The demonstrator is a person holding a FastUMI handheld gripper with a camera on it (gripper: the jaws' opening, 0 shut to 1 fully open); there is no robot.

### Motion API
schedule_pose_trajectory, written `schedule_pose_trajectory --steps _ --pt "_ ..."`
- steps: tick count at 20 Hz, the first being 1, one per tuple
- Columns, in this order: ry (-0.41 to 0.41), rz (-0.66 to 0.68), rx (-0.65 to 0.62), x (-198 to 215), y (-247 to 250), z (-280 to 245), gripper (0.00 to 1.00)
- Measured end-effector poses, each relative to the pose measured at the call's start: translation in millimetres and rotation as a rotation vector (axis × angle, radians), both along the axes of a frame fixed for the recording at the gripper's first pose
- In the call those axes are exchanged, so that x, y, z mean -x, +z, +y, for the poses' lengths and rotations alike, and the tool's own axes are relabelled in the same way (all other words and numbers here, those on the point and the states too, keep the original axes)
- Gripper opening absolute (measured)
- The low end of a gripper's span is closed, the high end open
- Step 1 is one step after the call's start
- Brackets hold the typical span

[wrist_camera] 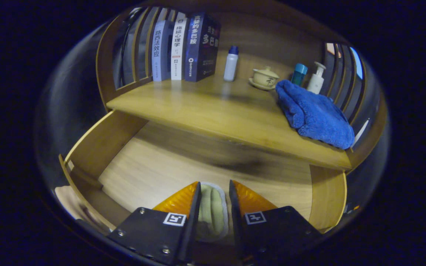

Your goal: Pull open the drawer, take out the items inside it, and place them on the countertop above the cabinet.

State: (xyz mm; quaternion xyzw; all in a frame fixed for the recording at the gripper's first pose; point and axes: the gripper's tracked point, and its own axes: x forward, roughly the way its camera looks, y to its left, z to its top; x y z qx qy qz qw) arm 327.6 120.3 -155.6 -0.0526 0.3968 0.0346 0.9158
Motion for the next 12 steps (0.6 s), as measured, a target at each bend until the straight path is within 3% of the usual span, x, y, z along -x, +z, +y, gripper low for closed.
schedule_pose_trajectory --steps 12 --pt "0.043 0.081 -0.048 14 -6 5 0.43"
